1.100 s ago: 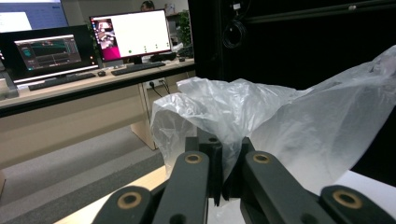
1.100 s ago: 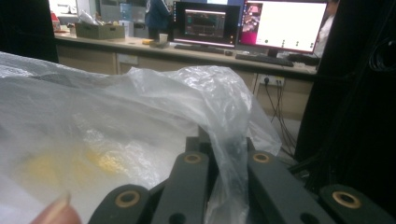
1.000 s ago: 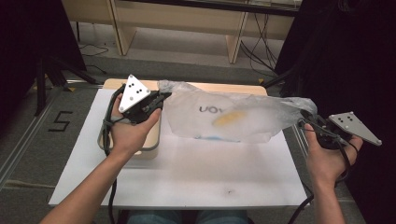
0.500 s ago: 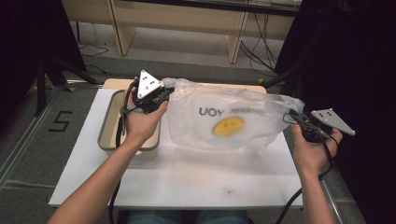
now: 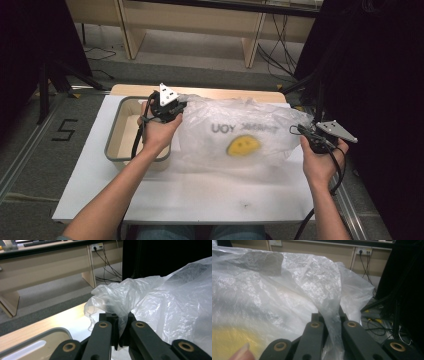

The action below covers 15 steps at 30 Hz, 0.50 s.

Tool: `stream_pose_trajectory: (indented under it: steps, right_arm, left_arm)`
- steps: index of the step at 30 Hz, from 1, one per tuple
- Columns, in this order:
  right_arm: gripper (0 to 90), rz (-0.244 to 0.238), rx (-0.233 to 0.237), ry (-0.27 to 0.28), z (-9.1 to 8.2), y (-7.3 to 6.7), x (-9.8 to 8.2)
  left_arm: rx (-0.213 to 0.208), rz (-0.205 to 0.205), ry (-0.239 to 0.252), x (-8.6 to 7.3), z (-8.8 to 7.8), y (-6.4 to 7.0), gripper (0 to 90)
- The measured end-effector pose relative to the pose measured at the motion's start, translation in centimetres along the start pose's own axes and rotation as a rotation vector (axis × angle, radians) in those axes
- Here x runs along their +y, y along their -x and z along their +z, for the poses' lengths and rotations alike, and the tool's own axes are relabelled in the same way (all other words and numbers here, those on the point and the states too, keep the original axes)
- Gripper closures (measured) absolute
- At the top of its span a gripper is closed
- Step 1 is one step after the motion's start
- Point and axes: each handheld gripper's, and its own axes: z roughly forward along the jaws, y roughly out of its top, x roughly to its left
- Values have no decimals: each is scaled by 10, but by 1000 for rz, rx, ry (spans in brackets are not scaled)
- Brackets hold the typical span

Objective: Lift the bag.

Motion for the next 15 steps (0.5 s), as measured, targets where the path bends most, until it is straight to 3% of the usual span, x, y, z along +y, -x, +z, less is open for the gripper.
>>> stream_pose_trajectory:
  steps: [15]
  right_arm:
    - [899,18,8,-76,20,0,-17]
  left_arm:
    - [6,-17,-67,-14,17,-4,888]
